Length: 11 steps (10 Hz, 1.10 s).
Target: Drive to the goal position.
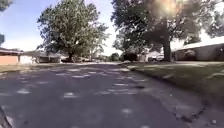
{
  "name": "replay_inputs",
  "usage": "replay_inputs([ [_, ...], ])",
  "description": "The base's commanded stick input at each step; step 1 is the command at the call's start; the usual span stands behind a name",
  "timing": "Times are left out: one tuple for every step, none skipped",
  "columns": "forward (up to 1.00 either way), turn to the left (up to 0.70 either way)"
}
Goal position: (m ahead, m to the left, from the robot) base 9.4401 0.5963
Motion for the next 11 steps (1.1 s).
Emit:
replay_inputs([
  [0.70, 0.03],
  [0.70, 0.03],
  [0.70, 0.03],
  [0.70, 0.03],
  [0.70, 0.03],
  [0.70, 0.03],
  [0.70, 0.03],
  [0.70, 0.03],
  [0.70, 0.03],
  [0.70, 0.03],
  [0.70, 0.03],
])
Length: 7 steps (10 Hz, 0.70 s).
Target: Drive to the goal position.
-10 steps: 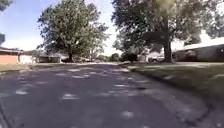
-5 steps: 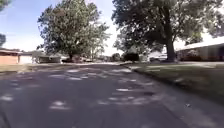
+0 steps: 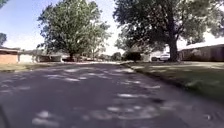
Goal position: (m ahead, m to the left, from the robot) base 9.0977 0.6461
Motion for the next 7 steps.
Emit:
replay_inputs([
  [0.70, 0.03],
  [0.70, 0.03],
  [0.70, 0.03],
  [0.70, 0.03],
  [0.70, -0.03],
  [0.70, -0.20],
  [0.70, -0.26],
])
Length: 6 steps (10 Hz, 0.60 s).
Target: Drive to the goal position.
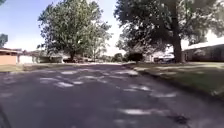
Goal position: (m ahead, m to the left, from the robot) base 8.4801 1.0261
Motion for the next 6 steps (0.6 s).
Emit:
replay_inputs([
  [0.70, 0.02],
  [0.70, 0.03],
  [0.70, 0.03],
  [0.70, 0.03],
  [0.70, 0.03],
  [0.70, 0.03],
])
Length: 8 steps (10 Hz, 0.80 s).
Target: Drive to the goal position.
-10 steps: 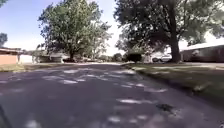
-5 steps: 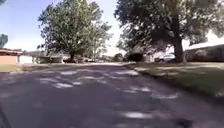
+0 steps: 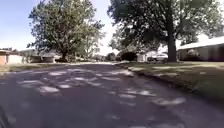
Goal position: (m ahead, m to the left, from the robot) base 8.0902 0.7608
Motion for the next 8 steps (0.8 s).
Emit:
replay_inputs([
  [0.70, 0.03],
  [0.70, 0.03],
  [0.70, 0.03],
  [0.70, 0.03],
  [0.70, 0.03],
  [0.70, 0.03],
  [0.70, 0.03],
  [0.70, 0.03],
])
